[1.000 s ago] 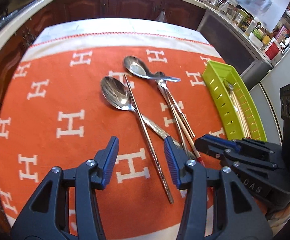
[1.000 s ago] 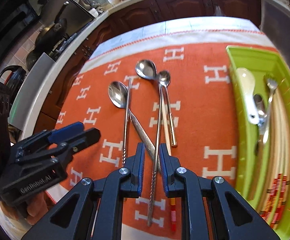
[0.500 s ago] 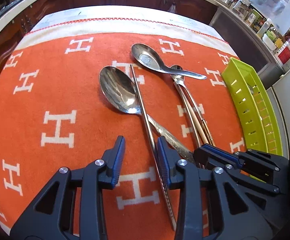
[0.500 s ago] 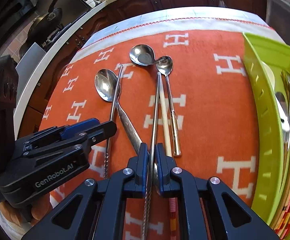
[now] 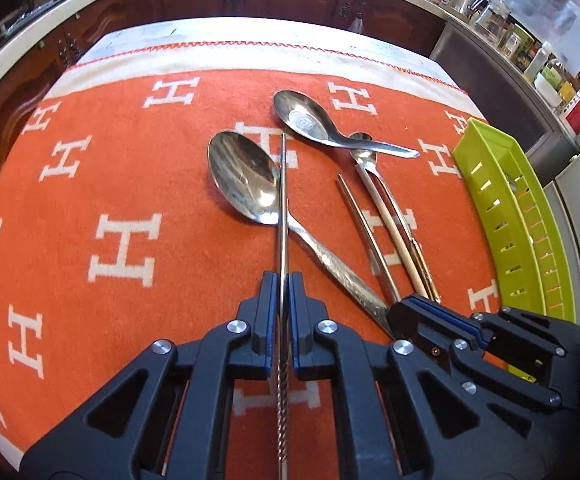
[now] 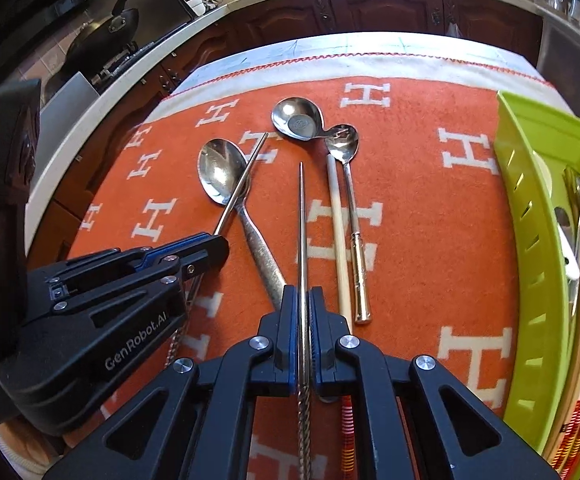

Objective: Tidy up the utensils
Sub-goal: 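Carry both metal chopsticks into the green tray and release them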

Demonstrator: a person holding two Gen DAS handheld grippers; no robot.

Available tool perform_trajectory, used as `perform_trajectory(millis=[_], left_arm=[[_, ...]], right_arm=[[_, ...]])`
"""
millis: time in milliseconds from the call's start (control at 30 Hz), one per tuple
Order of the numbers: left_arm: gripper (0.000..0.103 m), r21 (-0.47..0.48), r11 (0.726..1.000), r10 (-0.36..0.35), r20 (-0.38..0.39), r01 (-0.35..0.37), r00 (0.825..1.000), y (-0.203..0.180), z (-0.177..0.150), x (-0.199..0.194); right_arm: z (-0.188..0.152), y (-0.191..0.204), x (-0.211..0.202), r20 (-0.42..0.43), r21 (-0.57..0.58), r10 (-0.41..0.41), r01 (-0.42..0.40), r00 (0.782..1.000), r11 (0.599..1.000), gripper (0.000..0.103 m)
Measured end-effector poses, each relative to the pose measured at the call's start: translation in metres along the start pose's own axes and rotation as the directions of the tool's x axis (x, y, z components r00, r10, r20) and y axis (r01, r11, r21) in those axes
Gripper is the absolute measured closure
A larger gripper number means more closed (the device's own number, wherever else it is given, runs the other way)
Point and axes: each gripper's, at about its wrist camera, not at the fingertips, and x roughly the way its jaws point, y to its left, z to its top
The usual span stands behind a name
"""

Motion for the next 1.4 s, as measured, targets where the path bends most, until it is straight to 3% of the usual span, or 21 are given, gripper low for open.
perform_trajectory(millis=[433, 700, 833, 1067, 1233, 1400], left_arm=[[0.1, -0.01, 0.997, -0.071, -0.011, 0.071, 0.997, -0.011, -0.023, -0.042], [0.1, 0.077, 0.989, -0.123, 0.002, 0.122, 0.992, -0.057, -0.025, -0.081], [0.1, 0.135, 0.978, -0.159, -0.018, 0.16, 0.987, -0.095, -0.017, -0.087], [0.1, 0.158, 0.955, -0.243, -0.066, 0.251, 0.968, -0.166, 0.009, -0.079], [0.1, 0.138, 0.945, -0.278, -0.128, 0.295, 0.952, -0.206, 0.015, -0.053], [0.1, 0.125, 0.95, -0.266, -0.156, 0.286, 0.951, -0.226, 0.014, -0.026]], right_arm=[[-0.02, -0.006, -0.045, 0.046, 0.075, 0.118, -0.121, 0.992, 0.99, 0.098], [-0.032, -0.036, -0.103, 0.116, 0.158, 0.132, -0.15, 0.984, 0.976, 0.098], [-0.031, -0.062, -0.139, 0.168, 0.201, 0.076, -0.11, 0.983, 0.973, 0.098], [-0.023, -0.127, -0.18, 0.19, 0.292, -0.112, 0.053, 0.975, 0.955, 0.098], [-0.014, -0.162, -0.176, 0.144, 0.308, -0.193, 0.141, 0.971, 0.941, 0.098], [-0.007, -0.187, -0.155, 0.092, 0.303, -0.211, 0.175, 0.973, 0.937, 0.098]])
